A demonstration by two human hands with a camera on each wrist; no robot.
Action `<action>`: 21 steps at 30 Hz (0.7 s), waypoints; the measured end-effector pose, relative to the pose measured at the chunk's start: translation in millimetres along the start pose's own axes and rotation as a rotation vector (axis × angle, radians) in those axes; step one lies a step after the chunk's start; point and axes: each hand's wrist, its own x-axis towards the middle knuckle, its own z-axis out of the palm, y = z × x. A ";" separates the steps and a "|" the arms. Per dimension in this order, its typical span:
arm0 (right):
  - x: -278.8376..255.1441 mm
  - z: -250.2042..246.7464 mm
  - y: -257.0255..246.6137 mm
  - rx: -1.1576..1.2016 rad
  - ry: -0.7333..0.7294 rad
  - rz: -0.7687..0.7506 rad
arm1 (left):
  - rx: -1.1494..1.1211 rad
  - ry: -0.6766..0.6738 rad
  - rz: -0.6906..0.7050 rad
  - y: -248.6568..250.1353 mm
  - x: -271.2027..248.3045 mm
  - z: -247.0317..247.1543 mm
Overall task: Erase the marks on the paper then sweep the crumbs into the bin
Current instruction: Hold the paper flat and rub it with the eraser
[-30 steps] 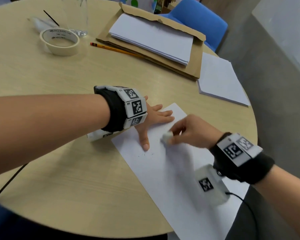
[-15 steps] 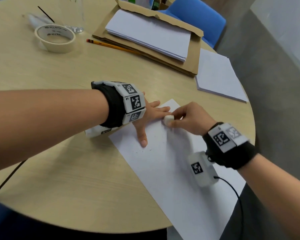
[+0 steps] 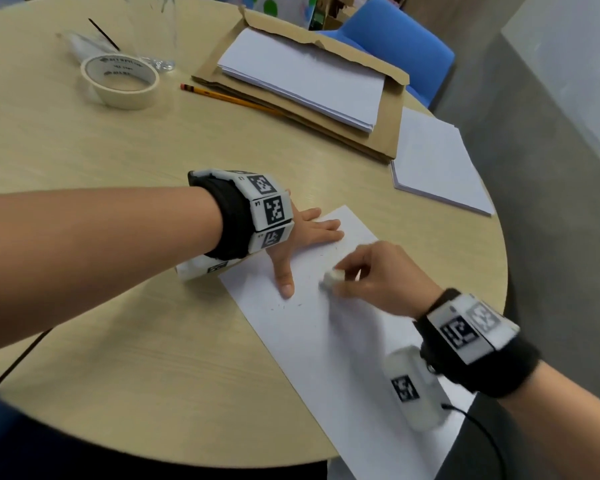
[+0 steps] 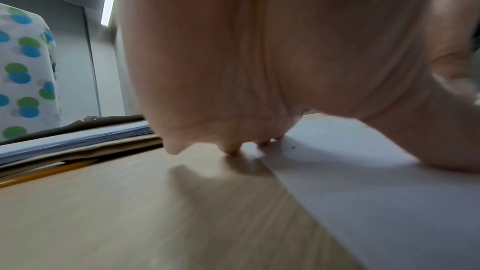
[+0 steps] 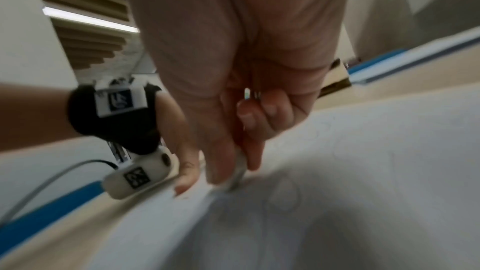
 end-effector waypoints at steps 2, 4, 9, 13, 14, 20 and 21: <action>-9.4 -0.6 -2.4 -0.028 -0.178 -0.003 | 0.007 -0.006 0.002 0.5 0.6 0.0; -0.1 -9.0 -2.1 -0.012 -0.217 0.024 | 0.016 -0.017 -0.003 1.3 1.1 -0.4; 21.8 -11.3 5.8 0.073 0.059 0.101 | -0.007 -0.016 -0.005 0.4 1.1 0.5; -14.1 -0.2 2.0 0.022 -0.124 0.020 | 0.012 -0.022 -0.010 0.5 0.7 -0.4; -16.9 -0.8 1.1 0.017 -0.186 0.021 | 0.015 -0.024 -0.008 1.0 0.7 -0.5; 28.2 -13.0 3.0 0.053 0.048 0.097 | -0.015 -0.009 -0.008 3.7 0.1 -0.7; 27.7 -9.7 1.6 0.055 0.085 0.100 | -0.023 -0.006 -0.005 3.5 0.1 -0.3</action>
